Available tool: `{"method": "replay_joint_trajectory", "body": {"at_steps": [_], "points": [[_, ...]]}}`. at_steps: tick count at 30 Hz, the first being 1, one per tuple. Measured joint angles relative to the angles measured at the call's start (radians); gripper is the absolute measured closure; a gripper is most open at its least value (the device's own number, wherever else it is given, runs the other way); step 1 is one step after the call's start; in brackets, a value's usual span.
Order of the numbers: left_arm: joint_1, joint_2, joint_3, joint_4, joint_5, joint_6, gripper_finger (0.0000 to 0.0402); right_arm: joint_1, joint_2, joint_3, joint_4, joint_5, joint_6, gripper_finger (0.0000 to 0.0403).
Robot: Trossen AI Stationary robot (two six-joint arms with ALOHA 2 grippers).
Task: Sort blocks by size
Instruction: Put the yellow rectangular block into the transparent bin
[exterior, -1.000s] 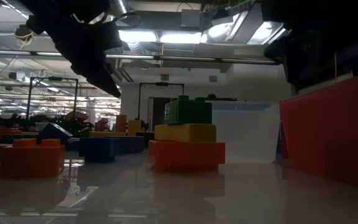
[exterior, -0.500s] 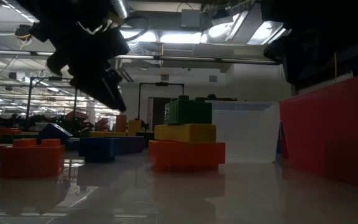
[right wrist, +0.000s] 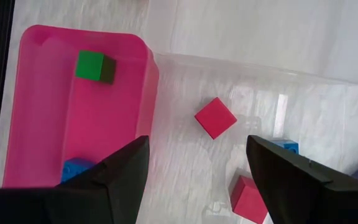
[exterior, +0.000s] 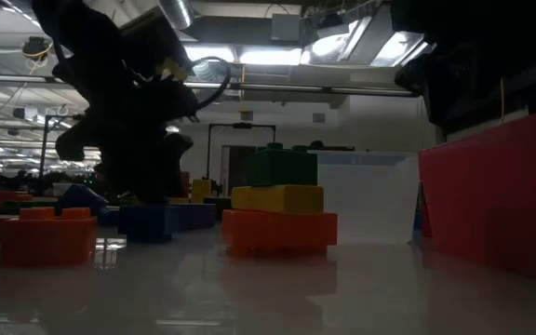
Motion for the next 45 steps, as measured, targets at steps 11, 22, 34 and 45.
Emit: {"method": "replay_joint_trajectory", "body": {"at_steps": [11, 22, 34, 45], "points": [[0.026, 0.013, 0.0, 0.034, 0.0, -0.021, 0.0263, 0.0, 0.0, 0.0, -0.049, 0.0, 0.0, 0.0135], [0.026, -0.001, 0.128, 0.049, 0.0, -0.094, 0.0287, -0.054, -0.053, 0.0, -0.175, 0.152, -0.03, 0.0135], [0.021, 0.007, 0.212, 0.383, 0.023, -0.166, 0.028, -0.182, -0.056, -0.087, -0.12, 0.305, -0.034, 0.0135], [-0.005, 0.215, 0.21, 0.657, 0.033, -0.198, 0.0251, -0.257, -0.056, -0.17, -0.137, 0.308, 0.081, 0.0135]]}}
